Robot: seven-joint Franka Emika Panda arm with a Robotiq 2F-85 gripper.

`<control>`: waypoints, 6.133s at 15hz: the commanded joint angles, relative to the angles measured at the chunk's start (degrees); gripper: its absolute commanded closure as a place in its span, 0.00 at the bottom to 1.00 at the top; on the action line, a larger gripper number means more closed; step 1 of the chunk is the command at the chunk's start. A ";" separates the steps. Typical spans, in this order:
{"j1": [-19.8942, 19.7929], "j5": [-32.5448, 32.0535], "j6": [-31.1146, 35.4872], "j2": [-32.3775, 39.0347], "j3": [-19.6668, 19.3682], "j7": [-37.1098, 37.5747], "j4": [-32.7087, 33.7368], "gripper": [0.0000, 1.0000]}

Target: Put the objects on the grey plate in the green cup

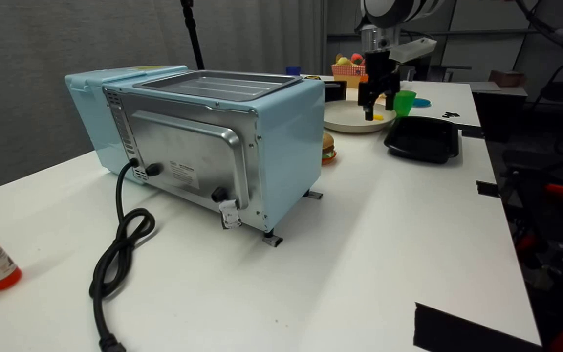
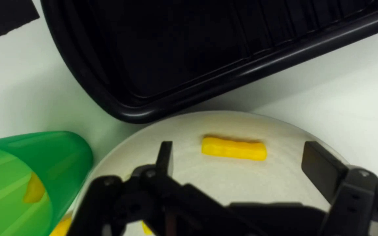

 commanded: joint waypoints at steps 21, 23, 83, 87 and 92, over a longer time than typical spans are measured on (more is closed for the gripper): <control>-2.04 2.25 -1.19 5.95 1.46 -1.26 4.73 0.06; -2.07 2.32 -1.10 5.91 1.47 -1.24 4.76 0.30; -8.45 1.78 -6.06 -1.19 -5.31 -0.57 7.27 0.00; -7.93 1.74 -5.99 -1.62 -4.94 -0.44 7.28 0.00; -6.30 1.57 -6.25 -1.32 -2.96 -1.01 8.89 0.00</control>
